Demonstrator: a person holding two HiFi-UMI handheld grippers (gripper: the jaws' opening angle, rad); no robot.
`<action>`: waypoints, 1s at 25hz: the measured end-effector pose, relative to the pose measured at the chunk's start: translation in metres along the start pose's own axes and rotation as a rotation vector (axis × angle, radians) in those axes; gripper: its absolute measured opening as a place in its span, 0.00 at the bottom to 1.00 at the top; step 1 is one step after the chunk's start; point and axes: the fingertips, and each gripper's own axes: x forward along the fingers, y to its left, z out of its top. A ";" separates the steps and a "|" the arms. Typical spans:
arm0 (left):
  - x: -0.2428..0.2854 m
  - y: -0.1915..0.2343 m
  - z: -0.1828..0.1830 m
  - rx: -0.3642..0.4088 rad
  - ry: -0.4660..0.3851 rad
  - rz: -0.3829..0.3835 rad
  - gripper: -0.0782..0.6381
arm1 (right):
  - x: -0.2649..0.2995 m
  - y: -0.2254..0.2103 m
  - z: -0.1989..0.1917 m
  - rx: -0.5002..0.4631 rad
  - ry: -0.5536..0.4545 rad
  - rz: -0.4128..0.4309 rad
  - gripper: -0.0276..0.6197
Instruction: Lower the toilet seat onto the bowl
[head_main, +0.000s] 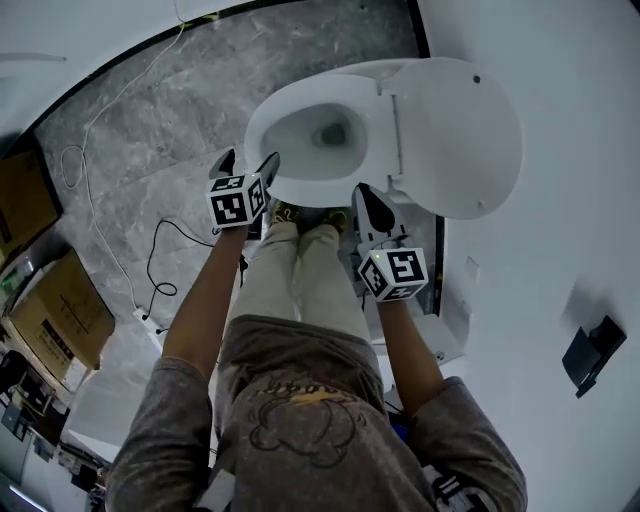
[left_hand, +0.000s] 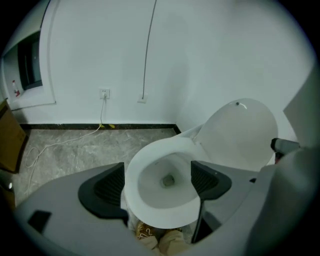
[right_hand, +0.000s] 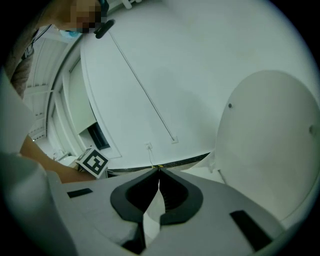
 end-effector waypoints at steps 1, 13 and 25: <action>-0.018 -0.014 0.014 0.012 -0.016 -0.015 0.68 | -0.010 0.003 0.013 0.005 -0.012 -0.003 0.09; -0.218 -0.204 0.131 0.304 -0.270 -0.302 0.68 | -0.164 0.030 0.145 -0.006 -0.240 -0.015 0.09; -0.295 -0.258 0.159 0.499 -0.581 -0.371 0.17 | -0.227 0.004 0.164 -0.096 -0.372 -0.110 0.09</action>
